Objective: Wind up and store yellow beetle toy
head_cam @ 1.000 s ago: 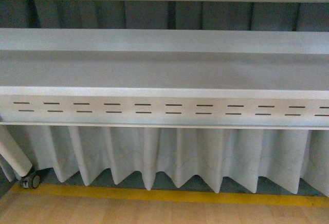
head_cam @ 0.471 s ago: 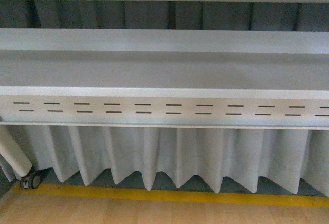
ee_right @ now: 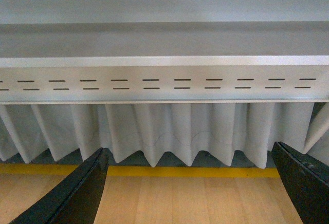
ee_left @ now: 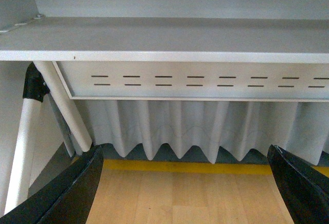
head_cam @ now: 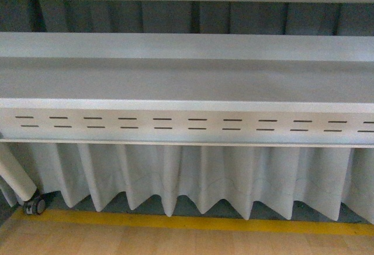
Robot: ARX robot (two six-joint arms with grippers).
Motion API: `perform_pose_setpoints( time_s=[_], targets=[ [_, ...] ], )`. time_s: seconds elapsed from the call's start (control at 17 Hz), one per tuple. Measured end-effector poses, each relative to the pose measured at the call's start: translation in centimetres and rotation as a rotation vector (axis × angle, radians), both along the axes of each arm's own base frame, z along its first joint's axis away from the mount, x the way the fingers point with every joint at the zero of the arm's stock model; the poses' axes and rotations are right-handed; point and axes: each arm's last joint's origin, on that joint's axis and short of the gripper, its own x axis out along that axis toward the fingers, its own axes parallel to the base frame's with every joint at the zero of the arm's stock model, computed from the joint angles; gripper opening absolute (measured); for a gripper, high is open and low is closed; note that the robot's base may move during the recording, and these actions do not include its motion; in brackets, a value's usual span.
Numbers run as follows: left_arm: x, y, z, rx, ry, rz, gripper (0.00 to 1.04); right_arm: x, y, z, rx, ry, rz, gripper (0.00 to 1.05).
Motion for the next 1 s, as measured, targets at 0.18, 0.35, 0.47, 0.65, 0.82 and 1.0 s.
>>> perform_pose_setpoints(
  time_s=[0.18, 0.35, 0.47, 0.65, 0.82, 1.0],
  targets=[
    [0.00, 0.00, 0.00, 0.000, 0.000, 0.000, 0.98, 0.00, 0.00, 0.00, 0.000, 0.000, 0.000, 0.98],
    [0.00, 0.00, 0.00, 0.000, 0.000, 0.000, 0.98, 0.00, 0.00, 0.00, 0.000, 0.000, 0.000, 0.98],
    [0.00, 0.00, 0.00, 0.000, 0.000, 0.000, 0.98, 0.00, 0.00, 0.00, 0.000, 0.000, 0.000, 0.98],
    [0.00, 0.00, 0.00, 0.000, 0.000, 0.000, 0.98, 0.00, 0.00, -0.01, 0.000, 0.001, 0.000, 0.98],
    [0.00, 0.00, 0.02, 0.000, -0.002, 0.000, 0.98, 0.00, 0.00, 0.00, 0.000, 0.000, 0.001, 0.98],
    [0.00, 0.00, 0.01, 0.000, -0.002, 0.000, 0.98, 0.00, 0.00, 0.00, 0.001, 0.000, 0.000, 0.98]
  ],
)
